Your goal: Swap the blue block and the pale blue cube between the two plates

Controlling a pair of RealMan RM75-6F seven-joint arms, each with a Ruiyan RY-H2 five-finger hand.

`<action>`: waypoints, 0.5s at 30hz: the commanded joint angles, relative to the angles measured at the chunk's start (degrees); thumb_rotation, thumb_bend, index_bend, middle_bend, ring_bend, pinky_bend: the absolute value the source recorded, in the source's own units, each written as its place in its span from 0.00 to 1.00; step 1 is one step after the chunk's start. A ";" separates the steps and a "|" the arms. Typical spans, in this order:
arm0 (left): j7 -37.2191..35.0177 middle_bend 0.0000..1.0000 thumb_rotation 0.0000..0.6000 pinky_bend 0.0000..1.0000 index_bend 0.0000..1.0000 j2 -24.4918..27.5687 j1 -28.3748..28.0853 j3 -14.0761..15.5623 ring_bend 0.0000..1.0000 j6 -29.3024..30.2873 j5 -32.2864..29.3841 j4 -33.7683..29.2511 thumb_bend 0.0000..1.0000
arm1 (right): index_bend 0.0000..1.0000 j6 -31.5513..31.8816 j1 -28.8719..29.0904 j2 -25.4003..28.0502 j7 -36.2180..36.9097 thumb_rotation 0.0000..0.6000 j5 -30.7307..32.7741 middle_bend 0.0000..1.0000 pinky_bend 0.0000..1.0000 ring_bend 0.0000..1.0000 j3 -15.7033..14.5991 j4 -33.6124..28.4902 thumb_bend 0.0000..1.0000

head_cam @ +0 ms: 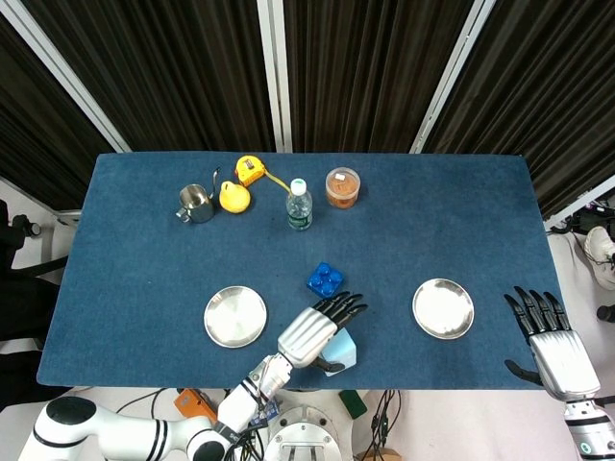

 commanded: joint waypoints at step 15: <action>-1.60 0.01 1.00 0.12 0.07 2.33 -5.57 -10.95 0.00 -1.87 -10.64 4.76 0.00 | 0.00 -0.94 -0.14 0.57 0.84 1.00 0.34 0.00 0.00 0.00 0.62 -0.43 0.25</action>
